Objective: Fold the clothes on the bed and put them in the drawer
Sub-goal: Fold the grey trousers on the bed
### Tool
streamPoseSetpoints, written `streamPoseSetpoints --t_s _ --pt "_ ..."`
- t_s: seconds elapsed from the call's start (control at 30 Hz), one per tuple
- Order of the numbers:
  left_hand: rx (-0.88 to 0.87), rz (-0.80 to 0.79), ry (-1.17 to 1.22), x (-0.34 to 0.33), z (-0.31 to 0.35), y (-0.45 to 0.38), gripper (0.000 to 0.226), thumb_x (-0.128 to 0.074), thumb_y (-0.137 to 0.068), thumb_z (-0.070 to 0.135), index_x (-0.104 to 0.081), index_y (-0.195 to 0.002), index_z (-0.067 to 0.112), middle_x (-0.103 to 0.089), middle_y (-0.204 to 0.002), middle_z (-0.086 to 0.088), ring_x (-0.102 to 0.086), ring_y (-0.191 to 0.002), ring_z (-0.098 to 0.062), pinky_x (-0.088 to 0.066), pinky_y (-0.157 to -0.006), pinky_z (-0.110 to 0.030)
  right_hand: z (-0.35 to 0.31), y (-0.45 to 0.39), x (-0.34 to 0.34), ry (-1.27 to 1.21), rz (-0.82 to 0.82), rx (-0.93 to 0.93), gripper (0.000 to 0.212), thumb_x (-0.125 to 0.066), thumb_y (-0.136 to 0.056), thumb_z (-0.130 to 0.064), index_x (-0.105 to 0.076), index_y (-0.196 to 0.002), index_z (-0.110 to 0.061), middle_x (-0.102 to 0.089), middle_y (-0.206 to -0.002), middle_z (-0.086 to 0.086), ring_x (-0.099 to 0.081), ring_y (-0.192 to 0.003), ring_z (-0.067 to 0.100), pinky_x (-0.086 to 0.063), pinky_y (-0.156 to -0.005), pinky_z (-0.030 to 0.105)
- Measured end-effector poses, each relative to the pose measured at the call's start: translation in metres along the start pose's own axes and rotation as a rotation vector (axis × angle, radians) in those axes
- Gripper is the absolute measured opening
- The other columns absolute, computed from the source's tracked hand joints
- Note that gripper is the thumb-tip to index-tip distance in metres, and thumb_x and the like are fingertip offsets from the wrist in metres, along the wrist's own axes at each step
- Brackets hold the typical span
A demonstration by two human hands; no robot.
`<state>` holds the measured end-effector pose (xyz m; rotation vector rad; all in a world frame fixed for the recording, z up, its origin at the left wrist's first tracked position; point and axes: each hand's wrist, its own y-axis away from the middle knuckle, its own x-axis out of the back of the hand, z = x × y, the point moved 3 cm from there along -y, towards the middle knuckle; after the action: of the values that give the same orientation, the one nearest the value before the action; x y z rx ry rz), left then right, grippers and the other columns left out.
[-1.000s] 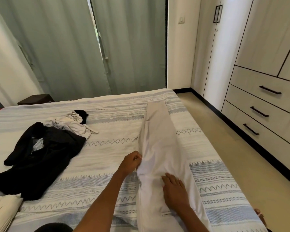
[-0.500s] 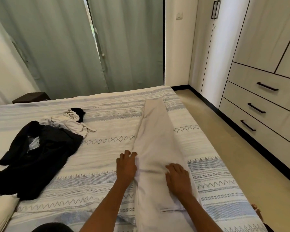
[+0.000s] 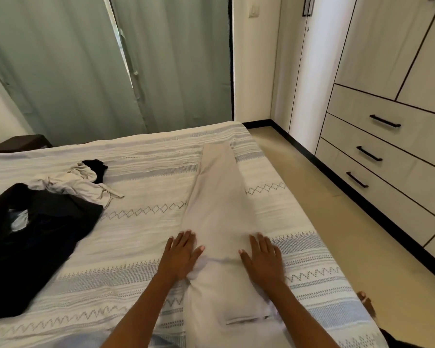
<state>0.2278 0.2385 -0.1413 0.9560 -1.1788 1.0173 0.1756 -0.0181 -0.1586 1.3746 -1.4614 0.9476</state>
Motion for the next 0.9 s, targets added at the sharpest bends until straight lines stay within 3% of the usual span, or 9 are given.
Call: streamPoseSetpoints --t_s 0.1,0.2,0.27,0.37,0.43,0.53,0.6,0.7,0.9 --pt "-0.056 0.059 0.046 0.006 0.008 -0.030 0.114 0.024 -0.075 0.080 -0.023 -0.157 0.017 -0.017 -0.165 -0.001 -0.014 -0.153 -0.023 -0.006 -0.121 -0.040 -0.010 -0.041 0.004 0.042 -0.010 0.101 0.088 0.004 -0.087 -0.064 -0.026 -0.158 -0.023 -0.019 -0.166 0.005 -0.015 -0.154 0.025 -0.011 -0.122 0.047" --pt "-0.057 0.061 0.043 0.002 0.011 -0.079 0.103 0.016 -0.080 0.078 -0.019 -0.158 0.020 -0.013 -0.165 0.000 -0.012 -0.153 -0.024 -0.005 -0.121 -0.037 -0.019 -0.100 -0.003 0.093 -0.012 0.167 0.066 -0.026 -0.095 -0.056 -0.062 -0.136 -0.018 -0.056 -0.144 0.009 -0.054 -0.133 0.029 -0.037 -0.111 0.050" --pt "-0.070 0.063 0.042 0.003 0.011 -0.110 0.100 0.012 -0.081 0.079 -0.016 -0.158 0.022 -0.010 -0.166 0.000 -0.010 -0.153 -0.025 -0.002 -0.120 -0.035 -0.021 -0.139 -0.010 0.102 -0.037 0.185 0.061 -0.032 -0.094 -0.055 -0.067 -0.130 -0.020 -0.063 -0.137 0.007 -0.060 -0.126 0.028 -0.046 -0.103 0.050" --pt "-0.034 0.021 0.057 0.003 0.003 -0.174 0.096 0.011 -0.078 0.079 -0.002 -0.159 0.028 0.004 -0.166 0.002 0.002 -0.154 -0.022 0.008 -0.117 -0.033 -0.027 -0.209 -0.005 0.112 -0.039 0.207 0.070 -0.022 -0.094 -0.059 -0.058 -0.140 -0.022 -0.054 -0.147 0.007 -0.051 -0.136 0.028 -0.039 -0.109 0.053" --pt "-0.039 0.033 0.066 0.007 0.000 -0.205 0.094 0.013 -0.078 0.079 0.000 -0.158 0.031 0.009 -0.165 0.005 0.007 -0.153 -0.020 0.011 -0.117 -0.033 -0.033 -0.247 0.003 0.112 -0.034 0.226 0.085 -0.001 -0.087 -0.063 -0.034 -0.156 -0.026 -0.028 -0.163 0.003 -0.023 -0.152 0.025 -0.015 -0.121 0.052" --pt "-0.063 0.084 0.030 0.006 -0.014 -0.260 0.080 0.000 -0.092 0.072 -0.016 -0.158 0.029 -0.006 -0.165 0.001 -0.008 -0.153 -0.025 0.003 -0.122 -0.036 -0.035 -0.310 0.001 0.087 -0.051 0.214 0.091 0.011 -0.081 -0.067 -0.015 -0.160 -0.029 -0.008 -0.168 -0.001 -0.001 -0.155 0.022 0.001 -0.123 0.048" --pt "-0.047 0.117 -0.006 0.005 -0.024 -0.292 0.069 -0.010 -0.100 0.064 -0.028 -0.156 0.026 -0.021 -0.163 -0.001 -0.020 -0.150 -0.025 -0.004 -0.120 -0.039 -0.036 -0.346 -0.002 0.070 -0.016 0.215 0.087 0.005 -0.086 -0.068 -0.020 -0.159 -0.029 -0.012 -0.168 0.000 -0.005 -0.155 0.023 0.000 -0.122 0.049" --pt "-0.033 0.092 0.031 -0.007 -0.034 -0.352 0.067 -0.014 -0.100 0.063 -0.012 -0.158 0.029 0.000 -0.164 0.005 0.004 -0.152 -0.018 0.009 -0.120 -0.037 -0.037 -0.406 -0.007 0.084 -0.017 0.230 0.084 0.003 -0.087 -0.067 -0.020 -0.159 -0.030 -0.013 -0.168 -0.001 -0.006 -0.155 0.023 -0.002 -0.122 0.049" --pt "0.075 0.057 0.081 -0.009 -0.069 -0.424 0.066 -0.013 -0.099 0.065 -0.007 -0.158 0.035 0.001 -0.165 0.016 0.001 -0.153 -0.015 0.002 -0.123 -0.043 -0.032 -0.497 -0.009 0.062 0.117 0.193 0.069 -0.020 -0.097 -0.064 -0.045 -0.149 -0.026 -0.038 -0.159 0.000 -0.032 -0.147 0.028 -0.022 -0.118 0.049"
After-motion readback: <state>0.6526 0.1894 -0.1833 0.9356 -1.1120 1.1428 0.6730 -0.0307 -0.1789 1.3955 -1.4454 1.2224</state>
